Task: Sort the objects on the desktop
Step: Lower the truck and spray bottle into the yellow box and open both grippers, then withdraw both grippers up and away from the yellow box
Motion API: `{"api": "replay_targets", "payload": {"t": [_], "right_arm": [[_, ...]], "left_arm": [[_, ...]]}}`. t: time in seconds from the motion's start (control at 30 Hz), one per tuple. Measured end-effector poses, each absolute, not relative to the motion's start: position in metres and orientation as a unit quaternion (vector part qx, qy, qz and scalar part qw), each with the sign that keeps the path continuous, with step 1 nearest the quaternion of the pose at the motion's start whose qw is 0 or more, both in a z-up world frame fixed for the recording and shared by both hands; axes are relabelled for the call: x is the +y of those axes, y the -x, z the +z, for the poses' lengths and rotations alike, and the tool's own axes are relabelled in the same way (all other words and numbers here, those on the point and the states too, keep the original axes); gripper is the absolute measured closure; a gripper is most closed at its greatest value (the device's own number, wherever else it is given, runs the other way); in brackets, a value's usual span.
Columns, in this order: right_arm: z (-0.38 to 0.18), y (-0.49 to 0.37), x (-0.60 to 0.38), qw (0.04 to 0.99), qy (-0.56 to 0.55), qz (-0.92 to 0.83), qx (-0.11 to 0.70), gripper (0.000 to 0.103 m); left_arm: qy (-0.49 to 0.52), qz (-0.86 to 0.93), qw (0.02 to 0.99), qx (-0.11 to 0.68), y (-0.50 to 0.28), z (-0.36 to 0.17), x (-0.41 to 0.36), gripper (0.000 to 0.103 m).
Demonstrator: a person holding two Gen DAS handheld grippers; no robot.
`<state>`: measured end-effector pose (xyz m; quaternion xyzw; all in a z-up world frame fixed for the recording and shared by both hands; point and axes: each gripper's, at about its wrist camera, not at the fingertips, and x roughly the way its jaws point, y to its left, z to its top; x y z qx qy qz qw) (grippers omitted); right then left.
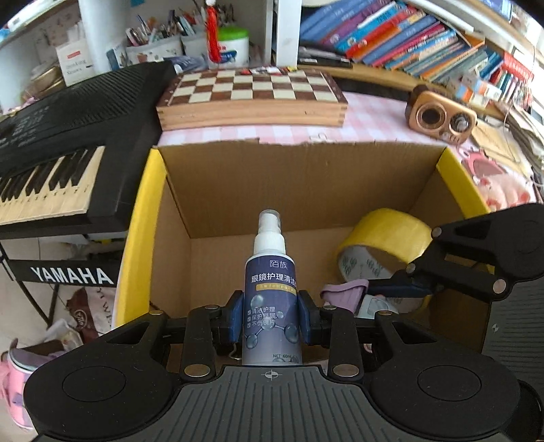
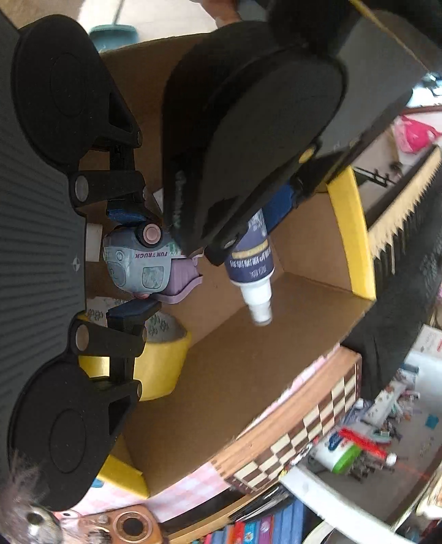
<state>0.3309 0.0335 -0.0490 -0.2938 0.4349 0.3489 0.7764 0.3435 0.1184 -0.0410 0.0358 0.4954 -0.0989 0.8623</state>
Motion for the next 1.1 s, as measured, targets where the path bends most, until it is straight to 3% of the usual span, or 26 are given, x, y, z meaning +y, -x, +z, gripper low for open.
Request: {"api": "replay_targets", "payload": {"t": [0.57,0.67,0.8,1.03,1.1], "right_arm": [[-0.060,-0.326,0.044,0.744,0.333,0.351,0.461,0.060],[-0.055,-0.327,0.038,0.755,0.314,0.348,0.458,0.054],[-0.050,-0.323,0.031,0.763,0.301,0.343,0.458,0.053],[-0.027,-0.307,0.010,0.796,0.256,0.330,0.437,0.044],[-0.016,-0.302,0.003,0.810,0.237,0.326,0.427,0.045]], "left_arm": [[-0.030,-0.117,0.840,0.528,-0.352,-0.047,0.118,0.071],[-0.027,-0.121,0.843,0.524,-0.350,-0.043,0.119,0.069],[-0.021,-0.120,0.849,0.514,-0.343,-0.039,0.119,0.055],[-0.006,-0.119,0.872,0.474,-0.323,-0.016,0.121,0.046],[-0.003,-0.119,0.882,0.457,-0.315,-0.005,0.121,0.039]]}}
